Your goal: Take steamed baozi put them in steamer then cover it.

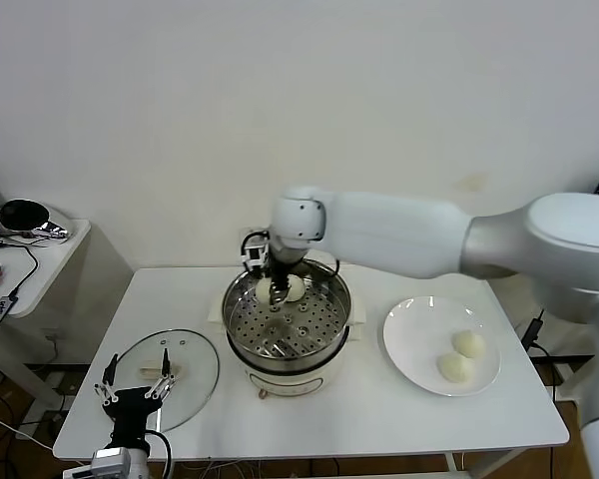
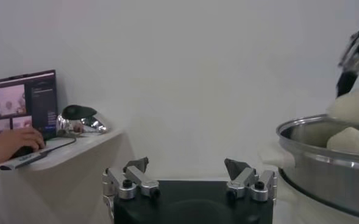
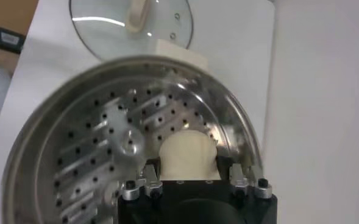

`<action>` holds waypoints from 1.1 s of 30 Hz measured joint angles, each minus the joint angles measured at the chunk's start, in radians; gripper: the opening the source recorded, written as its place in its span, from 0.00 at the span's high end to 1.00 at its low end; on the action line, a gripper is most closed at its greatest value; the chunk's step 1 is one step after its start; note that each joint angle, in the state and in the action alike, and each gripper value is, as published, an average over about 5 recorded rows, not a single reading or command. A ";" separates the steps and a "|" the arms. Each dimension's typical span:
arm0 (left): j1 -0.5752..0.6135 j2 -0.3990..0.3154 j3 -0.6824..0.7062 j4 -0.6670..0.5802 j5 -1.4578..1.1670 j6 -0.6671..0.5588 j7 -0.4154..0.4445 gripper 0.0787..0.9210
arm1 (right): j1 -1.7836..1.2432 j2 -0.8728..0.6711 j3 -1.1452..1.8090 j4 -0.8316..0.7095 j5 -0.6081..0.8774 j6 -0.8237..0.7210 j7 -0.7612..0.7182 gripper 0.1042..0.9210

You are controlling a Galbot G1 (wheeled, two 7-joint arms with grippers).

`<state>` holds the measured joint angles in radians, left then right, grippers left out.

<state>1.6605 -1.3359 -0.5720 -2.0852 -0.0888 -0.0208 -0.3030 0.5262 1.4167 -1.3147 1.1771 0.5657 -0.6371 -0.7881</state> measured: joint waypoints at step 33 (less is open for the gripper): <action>-0.006 -0.006 0.019 -0.008 0.012 -0.002 0.000 0.12 | 0.064 -0.019 -0.012 0.003 0.014 -0.027 -0.084 0.12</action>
<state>1.6550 -1.3423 -0.5533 -2.0929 -0.0771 -0.0228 -0.3029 0.5904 1.3973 -1.3263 1.1804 0.5800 -0.6642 -0.8723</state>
